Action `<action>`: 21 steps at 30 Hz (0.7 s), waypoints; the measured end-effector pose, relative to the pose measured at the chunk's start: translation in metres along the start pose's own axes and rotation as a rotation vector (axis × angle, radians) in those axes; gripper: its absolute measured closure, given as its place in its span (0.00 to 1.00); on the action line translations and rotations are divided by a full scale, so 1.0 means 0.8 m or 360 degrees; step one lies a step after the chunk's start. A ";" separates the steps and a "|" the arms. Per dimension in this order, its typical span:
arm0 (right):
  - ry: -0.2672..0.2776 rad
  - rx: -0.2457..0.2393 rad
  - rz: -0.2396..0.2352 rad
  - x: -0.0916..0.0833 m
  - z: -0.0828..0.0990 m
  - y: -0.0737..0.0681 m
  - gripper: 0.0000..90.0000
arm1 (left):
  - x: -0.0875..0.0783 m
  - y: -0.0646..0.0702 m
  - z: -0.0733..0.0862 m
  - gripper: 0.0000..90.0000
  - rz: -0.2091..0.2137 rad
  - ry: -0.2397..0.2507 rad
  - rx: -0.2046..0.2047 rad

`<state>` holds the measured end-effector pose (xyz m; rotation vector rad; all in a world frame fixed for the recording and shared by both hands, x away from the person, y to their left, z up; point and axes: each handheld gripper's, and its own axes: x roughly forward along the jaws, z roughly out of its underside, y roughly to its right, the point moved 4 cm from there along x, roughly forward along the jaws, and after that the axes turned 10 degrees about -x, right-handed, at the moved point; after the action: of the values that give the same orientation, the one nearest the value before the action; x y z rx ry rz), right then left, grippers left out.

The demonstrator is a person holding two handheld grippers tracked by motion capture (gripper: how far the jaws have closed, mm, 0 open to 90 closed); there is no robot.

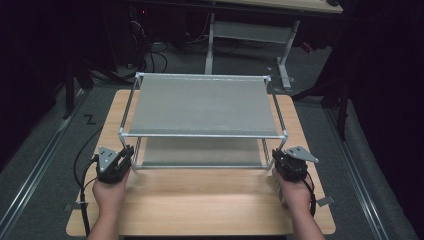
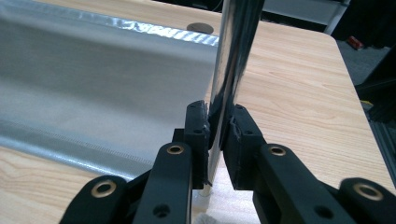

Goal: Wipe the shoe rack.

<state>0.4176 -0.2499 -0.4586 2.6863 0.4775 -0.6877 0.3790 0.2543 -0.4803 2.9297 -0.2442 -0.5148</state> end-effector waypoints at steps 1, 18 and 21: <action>0.0004 -0.0001 0.0000 -0.001 0.000 -0.001 0.89 | 0.002 -0.001 -0.001 0.89 -0.0002 0.0002 0.0000; 0.0147 0.0005 -0.0025 -0.054 0.018 -0.017 0.62 | -0.043 0.021 0.013 0.71 -0.0059 -0.0006 -0.0004; 0.0203 -0.0031 -0.0039 -0.073 0.020 -0.035 0.59 | -0.047 0.047 0.020 0.68 0.0008 -0.0024 0.0082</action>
<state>0.3521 -0.2449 -0.4484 2.7210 0.5473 -0.5177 0.3332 0.2227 -0.4758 2.9750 -0.2705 -0.5381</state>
